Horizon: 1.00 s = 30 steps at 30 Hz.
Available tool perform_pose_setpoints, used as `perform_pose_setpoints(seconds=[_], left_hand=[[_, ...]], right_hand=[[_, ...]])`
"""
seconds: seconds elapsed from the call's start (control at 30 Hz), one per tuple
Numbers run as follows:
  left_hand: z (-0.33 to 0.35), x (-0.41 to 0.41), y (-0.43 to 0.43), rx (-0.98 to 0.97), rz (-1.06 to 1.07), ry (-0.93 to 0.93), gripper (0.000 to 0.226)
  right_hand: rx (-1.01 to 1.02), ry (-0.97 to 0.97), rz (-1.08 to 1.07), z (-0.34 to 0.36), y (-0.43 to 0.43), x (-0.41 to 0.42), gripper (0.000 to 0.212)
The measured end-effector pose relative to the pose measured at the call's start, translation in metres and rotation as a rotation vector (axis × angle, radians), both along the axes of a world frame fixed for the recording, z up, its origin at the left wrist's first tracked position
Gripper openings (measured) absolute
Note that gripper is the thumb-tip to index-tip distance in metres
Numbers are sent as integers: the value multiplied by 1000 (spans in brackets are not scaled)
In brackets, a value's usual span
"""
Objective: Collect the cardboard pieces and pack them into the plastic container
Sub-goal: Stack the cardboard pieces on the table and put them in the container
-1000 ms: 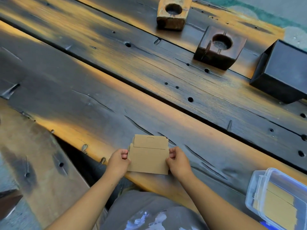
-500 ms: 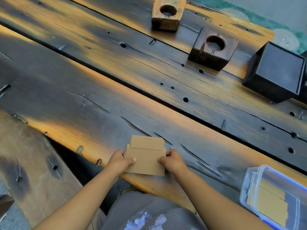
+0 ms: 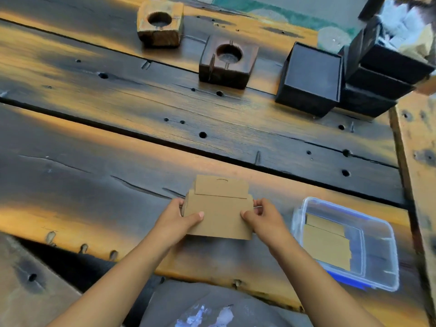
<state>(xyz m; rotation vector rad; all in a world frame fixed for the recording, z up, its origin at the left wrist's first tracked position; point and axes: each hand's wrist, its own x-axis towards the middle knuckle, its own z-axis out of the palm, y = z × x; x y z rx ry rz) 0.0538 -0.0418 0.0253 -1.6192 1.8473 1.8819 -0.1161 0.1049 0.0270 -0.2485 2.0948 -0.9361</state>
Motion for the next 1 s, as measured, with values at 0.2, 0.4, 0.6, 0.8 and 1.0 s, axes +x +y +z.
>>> perform_pose_setpoints(seconds=[0.2,0.4,0.6,0.8,1.0], left_hand=[[22,-71,76,-47,-92,34,39],[28,-145,158,-97,-201,43,37],[26,-190,207,-131,-320,-29,34],[12,-209,217,-266,-480,-120,32],[4,-228,227,-338,-661,-295,39]], right_hand=[[12,237,88,30,86,-63,16],[26,286,10,34,178,-119,20],[69,295,-29,24,237,-150,16],[97,240,-12,4,246,-162,5],[196,167,31,-11,243,-166,27]])
